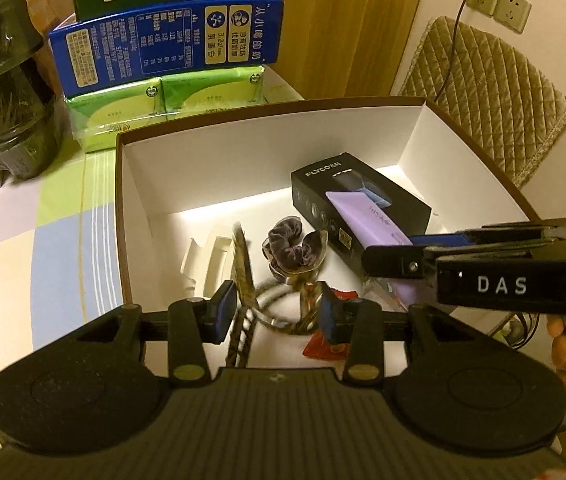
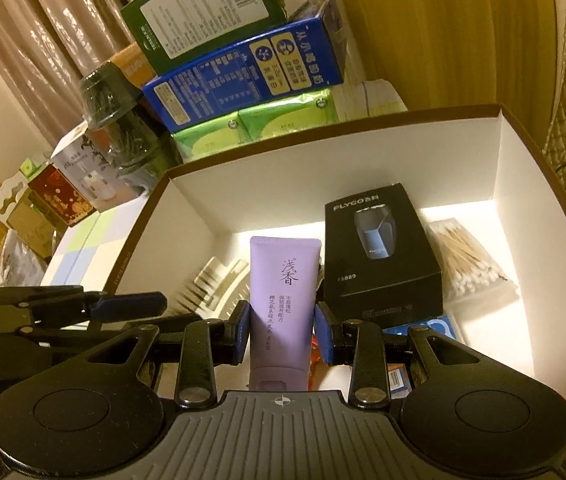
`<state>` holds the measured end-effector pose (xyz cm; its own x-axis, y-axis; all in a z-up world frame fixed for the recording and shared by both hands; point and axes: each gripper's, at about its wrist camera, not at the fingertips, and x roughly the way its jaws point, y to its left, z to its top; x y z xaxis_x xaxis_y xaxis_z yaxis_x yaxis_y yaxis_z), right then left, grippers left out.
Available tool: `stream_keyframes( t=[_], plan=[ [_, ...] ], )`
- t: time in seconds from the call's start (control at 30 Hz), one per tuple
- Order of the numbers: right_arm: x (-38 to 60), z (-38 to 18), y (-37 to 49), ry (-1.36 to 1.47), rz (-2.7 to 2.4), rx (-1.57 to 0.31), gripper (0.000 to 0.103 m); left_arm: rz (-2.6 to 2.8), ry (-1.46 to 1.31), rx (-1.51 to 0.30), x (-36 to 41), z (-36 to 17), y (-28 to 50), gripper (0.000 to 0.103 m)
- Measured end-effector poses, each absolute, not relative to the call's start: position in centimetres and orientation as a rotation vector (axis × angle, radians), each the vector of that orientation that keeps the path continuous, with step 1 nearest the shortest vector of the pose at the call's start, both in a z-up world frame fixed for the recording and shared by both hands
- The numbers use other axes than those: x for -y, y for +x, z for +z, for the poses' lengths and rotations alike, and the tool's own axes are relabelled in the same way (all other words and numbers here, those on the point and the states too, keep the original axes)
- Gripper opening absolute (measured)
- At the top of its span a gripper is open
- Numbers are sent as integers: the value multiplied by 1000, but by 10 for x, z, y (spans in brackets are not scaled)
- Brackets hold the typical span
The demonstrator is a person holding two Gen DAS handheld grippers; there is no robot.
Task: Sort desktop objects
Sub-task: 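Open the right tool to drop the lavender tube while the left tool releases the cord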
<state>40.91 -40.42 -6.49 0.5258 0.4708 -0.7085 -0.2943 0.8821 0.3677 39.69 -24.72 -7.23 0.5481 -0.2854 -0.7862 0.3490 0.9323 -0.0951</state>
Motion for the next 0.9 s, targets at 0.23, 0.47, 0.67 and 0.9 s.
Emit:
stream_keyframes(
  t=[0.23,0.47,0.67,0.9],
  plan=[
    [404,-68,410,213,462,-917,32,-370,83,-907,245,-71,398,38],
    [400,-73,410,193,460,-928,32,-362,85,-906,243,-71,397,38],
    [396,-73,411,162,452,-882,35,-359,86,-904,243,-70,396,40],
    [401,-63,405,140,445,-834,66,-360,95,-893,241,-67,392,48]
  ],
)
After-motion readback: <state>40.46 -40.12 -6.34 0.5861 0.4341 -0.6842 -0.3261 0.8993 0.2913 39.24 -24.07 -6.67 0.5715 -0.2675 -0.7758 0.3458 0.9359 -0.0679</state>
